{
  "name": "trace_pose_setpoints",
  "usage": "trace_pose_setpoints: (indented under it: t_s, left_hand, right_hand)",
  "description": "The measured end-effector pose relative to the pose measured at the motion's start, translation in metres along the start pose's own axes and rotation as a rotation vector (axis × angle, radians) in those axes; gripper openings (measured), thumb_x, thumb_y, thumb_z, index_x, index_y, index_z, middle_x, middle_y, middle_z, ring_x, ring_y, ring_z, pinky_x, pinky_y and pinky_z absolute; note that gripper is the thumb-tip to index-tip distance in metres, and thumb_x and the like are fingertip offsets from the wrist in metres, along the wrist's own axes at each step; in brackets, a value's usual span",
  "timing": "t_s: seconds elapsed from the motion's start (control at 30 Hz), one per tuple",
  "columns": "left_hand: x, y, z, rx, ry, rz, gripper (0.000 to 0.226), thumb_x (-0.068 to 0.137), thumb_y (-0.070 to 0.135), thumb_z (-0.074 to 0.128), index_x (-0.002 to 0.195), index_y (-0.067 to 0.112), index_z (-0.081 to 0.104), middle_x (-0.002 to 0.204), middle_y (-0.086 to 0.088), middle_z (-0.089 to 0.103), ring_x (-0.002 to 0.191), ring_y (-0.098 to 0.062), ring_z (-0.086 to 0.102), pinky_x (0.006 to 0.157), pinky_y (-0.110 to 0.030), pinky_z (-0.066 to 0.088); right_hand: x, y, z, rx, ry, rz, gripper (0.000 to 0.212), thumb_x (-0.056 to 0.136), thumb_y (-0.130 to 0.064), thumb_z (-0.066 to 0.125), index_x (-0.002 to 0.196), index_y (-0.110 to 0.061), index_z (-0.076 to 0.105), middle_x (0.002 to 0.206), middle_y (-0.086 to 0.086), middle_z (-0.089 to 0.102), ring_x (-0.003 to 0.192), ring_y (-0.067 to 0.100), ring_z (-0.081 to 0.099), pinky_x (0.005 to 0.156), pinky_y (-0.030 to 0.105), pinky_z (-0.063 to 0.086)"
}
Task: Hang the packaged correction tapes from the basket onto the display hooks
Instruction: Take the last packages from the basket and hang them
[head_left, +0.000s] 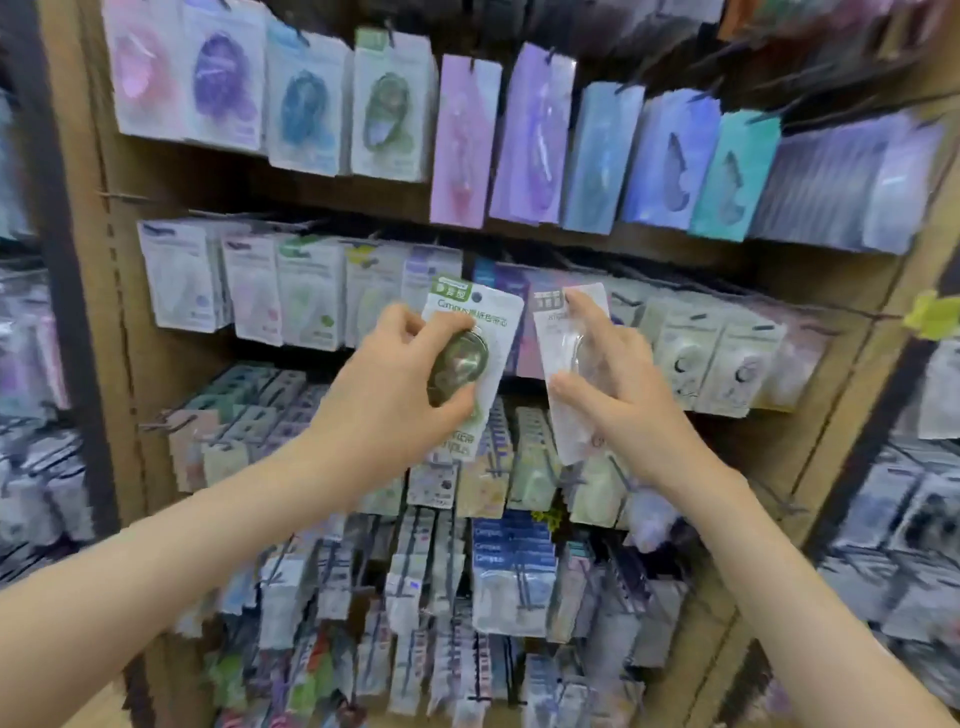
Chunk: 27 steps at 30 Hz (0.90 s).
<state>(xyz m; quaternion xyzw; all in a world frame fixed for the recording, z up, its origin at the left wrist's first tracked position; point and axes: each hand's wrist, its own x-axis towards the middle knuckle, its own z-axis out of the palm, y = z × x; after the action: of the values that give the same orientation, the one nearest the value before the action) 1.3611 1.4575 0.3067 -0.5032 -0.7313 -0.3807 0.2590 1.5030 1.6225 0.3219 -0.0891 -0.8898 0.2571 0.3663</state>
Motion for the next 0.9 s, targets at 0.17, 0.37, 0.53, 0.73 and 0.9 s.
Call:
trace_pose_setpoints:
  t_s: [0.17,0.37,0.53,0.73,0.9]
  left_hand:
    - [0.078,0.060,0.035,-0.021,0.179,0.218,0.053,0.080,0.029,0.071,0.129,0.025,0.053,0.105,0.006,0.032,0.078,-0.006,0.041,0.069,-0.018,0.031]
    - [0.152,0.130,0.094,-0.064,0.285,0.298,0.051,0.083,0.025,0.071,0.130,0.019,0.054,0.124,-0.012,0.040,0.083,-0.011,0.045,0.077,-0.021,0.038]
    - [0.188,0.164,0.138,-0.034,0.275,0.249,0.050,0.083,0.025,0.070,0.130,0.018,0.052,0.135,-0.015,0.034,0.090,-0.027,0.057,0.078,-0.029,0.046]
    - [0.213,0.168,0.150,0.034,0.341,0.218,0.052,0.081,0.022,0.070,0.130,0.018,0.052,0.146,-0.013,0.030,0.101,-0.033,0.057,0.078,-0.043,0.054]
    - [0.228,0.169,0.145,0.075,0.362,0.221,0.051,0.081,0.022,0.069,0.129,0.017,0.053,0.148,-0.011,0.030,0.104,-0.031,0.057,0.071,-0.035,0.052]
  right_hand:
    - [0.022,0.033,-0.108,-0.167,0.260,-0.073,0.064,0.095,-0.025,0.057,0.146,-0.046,0.024,0.114,0.006,0.044,0.090,-0.009,0.041,0.074,-0.003,0.027]
    - [0.049,0.096,-0.200,-0.206,0.368,-0.047,0.060,0.095,-0.028,0.055,0.145,-0.044,0.027,0.097,-0.006,0.041,0.087,-0.001,0.044,0.075,0.005,0.029]
    - [0.082,0.146,-0.239,-0.128,0.324,-0.033,0.063,0.094,-0.026,0.055,0.147,-0.041,0.025,0.125,0.001,0.043,0.114,0.008,0.038,0.095,0.027,0.026]
    - [0.146,0.141,-0.251,0.009,0.360,-0.104,0.064,0.093,-0.029,0.055,0.148,-0.041,0.024,0.131,0.002,0.041,0.117,0.015,0.043,0.085,0.014,0.039]
    - [0.172,0.134,-0.251,-0.005,0.444,-0.006,0.067,0.094,-0.031,0.052,0.150,-0.042,0.017,0.127,0.003,0.031,0.104,0.013,0.034,0.090,0.029,0.036]
